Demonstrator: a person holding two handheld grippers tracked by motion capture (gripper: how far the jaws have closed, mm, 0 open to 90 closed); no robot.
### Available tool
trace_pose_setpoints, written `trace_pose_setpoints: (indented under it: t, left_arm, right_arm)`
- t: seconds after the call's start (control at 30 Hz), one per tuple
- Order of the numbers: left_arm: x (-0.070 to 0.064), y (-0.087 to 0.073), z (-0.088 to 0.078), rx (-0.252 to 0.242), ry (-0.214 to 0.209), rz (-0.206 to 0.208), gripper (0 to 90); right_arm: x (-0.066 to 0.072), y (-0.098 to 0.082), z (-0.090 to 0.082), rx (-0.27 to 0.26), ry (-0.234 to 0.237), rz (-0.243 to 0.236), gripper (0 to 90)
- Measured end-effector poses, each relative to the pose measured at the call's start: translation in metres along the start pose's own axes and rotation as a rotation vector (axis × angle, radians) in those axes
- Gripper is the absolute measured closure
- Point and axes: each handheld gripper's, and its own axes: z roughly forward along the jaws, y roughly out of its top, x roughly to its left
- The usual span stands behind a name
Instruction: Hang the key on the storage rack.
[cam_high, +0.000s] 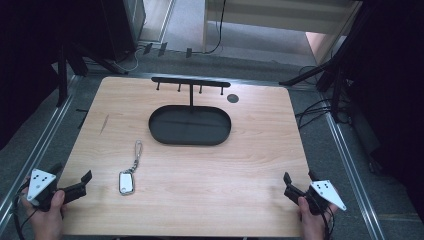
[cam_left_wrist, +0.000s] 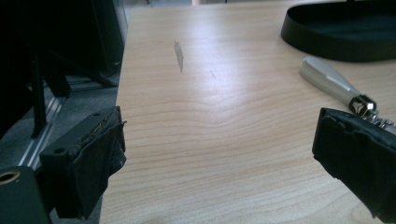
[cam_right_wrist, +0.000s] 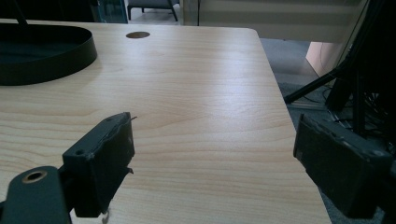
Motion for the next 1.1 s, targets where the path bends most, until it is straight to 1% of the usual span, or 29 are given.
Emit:
trace_pose_setpoints:
  t: [0.07, 0.1, 0.13, 0.17, 0.2, 0.23, 0.3, 0.4, 0.43, 0.47, 0.5, 0.53, 0.57, 0.6, 0.63, 0.67, 0.7, 0.73, 0.77, 0.8, 0.83, 0.87, 0.9, 0.93, 0.97, 1.0, 1.03, 1.07, 1.1]
  left_arm:
    - [-0.004, 0.003, 0.001, 0.026, 0.006, 0.033, 2.8]
    - [-0.004, 0.003, 0.001, 0.026, 0.006, 0.033, 2.8]
    - [-0.008, 0.007, 0.003, 0.048, 0.008, 0.031, 2.9]
    - [-0.008, 0.007, 0.003, 0.048, 0.008, 0.031, 2.9]
    - [-0.012, 0.012, 0.005, 0.074, -0.009, 0.018, 2.9]
    - [-0.012, 0.012, 0.005, 0.074, -0.009, 0.018, 2.9]
    - [-0.022, 0.018, 0.01, 0.122, -0.014, 0.027, 2.9]
    - [-0.033, 0.025, 0.016, 0.182, -0.021, 0.04, 2.9]
    - [-0.033, 0.025, 0.016, 0.182, -0.021, 0.04, 2.9]
    - [-0.039, 0.029, 0.021, 0.208, -0.038, 0.056, 2.9]
    - [-0.039, 0.029, 0.021, 0.208, -0.038, 0.056, 2.9]
    - [-0.044, 0.033, 0.024, 0.233, -0.046, 0.102, 2.9]
    - [-0.044, 0.033, 0.024, 0.233, -0.046, 0.102, 2.9]
    - [-0.049, 0.036, 0.027, 0.247, -0.05, 0.125, 3.0]
    - [-0.049, 0.036, 0.027, 0.247, -0.05, 0.125, 3.8]
    - [-0.051, 0.039, 0.028, 0.259, -0.066, 0.134, 3.8]
    - [-0.052, 0.042, 0.029, 0.271, -0.075, 0.133, 7.4]
    - [-0.056, 0.046, 0.033, 0.308, -0.089, 0.142, 10.6]
    - [-0.056, 0.046, 0.033, 0.308, -0.089, 0.142, 13.2]
    - [-0.06, 0.051, 0.039, 0.348, -0.103, 0.141, 14.0]
    - [-0.06, 0.051, 0.039, 0.348, -0.103, 0.141, 14.0]
    - [-0.064, 0.056, 0.045, 0.388, -0.129, 0.127, 14.0]
    - [-0.064, 0.056, 0.045, 0.388, -0.129, 0.127, 13.9]
    - [-0.066, 0.059, 0.048, 0.408, -0.136, 0.12, 13.9]
    - [-0.069, 0.061, 0.051, 0.432, -0.132, 0.106, 13.8]
    - [-0.071, 0.064, 0.057, 0.464, -0.114, 0.099, 13.8]
    - [-0.073, 0.066, 0.059, 0.476, -0.105, 0.096, 13.9]
    - [-0.075, 0.069, 0.065, 0.495, -0.13, 0.072, 13.8]
    - [-0.075, 0.071, 0.067, 0.506, -0.143, 0.055, 13.7]
  right_arm:
    - [0.0, 0.0, 0.0, -0.001, -0.002, -0.002, 12.3]
    - [0.0, 0.0, 0.0, -0.001, -0.002, -0.002, 12.3]
    - [0.001, 0.0, 0.0, -0.001, -0.004, -0.004, 12.4]
    - [0.001, 0.0, 0.0, -0.001, -0.004, -0.004, 12.4]
    - [0.001, 0.0, 0.0, 0.003, -0.002, -0.002, 12.4]
    - [0.001, 0.0, 0.0, 0.003, -0.002, -0.002, 12.4]
    - [0.001, 0.0, 0.0, 0.004, -0.003, -0.004, 12.4]
    - [0.001, 0.0, 0.0, 0.006, -0.005, -0.005, 12.4]
    - [0.001, 0.0, 0.0, 0.006, -0.005, -0.005, 12.4]
    - [0.002, 0.0, 0.0, 0.009, -0.005, -0.005, 12.4]
    - [0.002, 0.0, 0.0, 0.007, -0.006, -0.007, 12.4]
    - [0.002, 0.0, 0.0, 0.008, -0.007, -0.008, 12.4]
    - [0.002, 0.0, 0.0, 0.008, -0.007, -0.008, 12.4]
    - [0.002, 0.0, 0.0, 0.011, -0.007, -0.011, 12.5]
    - [0.002, 0.0, 0.0, 0.011, -0.007, -0.011, 12.5]
    - [0.002, 0.0, 0.0, 0.01, -0.006, -0.011, 12.4]
    - [0.002, 0.0, 0.0, 0.01, -0.005, -0.009, 12.4]
    - [0.002, 0.0, 0.0, 0.013, -0.003, -0.007, 12.5]
    - [0.002, 0.0, 0.0, 0.012, -0.004, -0.009, 12.5]
    - [0.002, 0.0, 0.0, 0.013, -0.003, -0.009, 12.4]
    - [0.002, 0.0, 0.0, 0.014, -0.004, -0.009, 12.5]
    - [0.002, 0.0, 0.0, 0.015, -0.003, -0.007, 12.4]
    - [0.002, 0.0, 0.0, 0.014, -0.004, -0.007, 12.5]
    - [0.002, 0.0, 0.0, 0.014, -0.004, -0.007, 12.5]
    - [0.002, 0.0, 0.0, 0.014, -0.005, -0.008, 12.5]
    - [0.002, 0.0, 0.0, 0.014, -0.005, -0.008, 12.5]
    - [0.002, 0.0, 0.0, 0.014, -0.005, -0.008, 12.5]
    - [0.002, 0.0, 0.0, 0.013, -0.005, -0.008, 12.5]
    - [0.002, 0.0, 0.0, 0.013, -0.004, -0.008, 12.5]
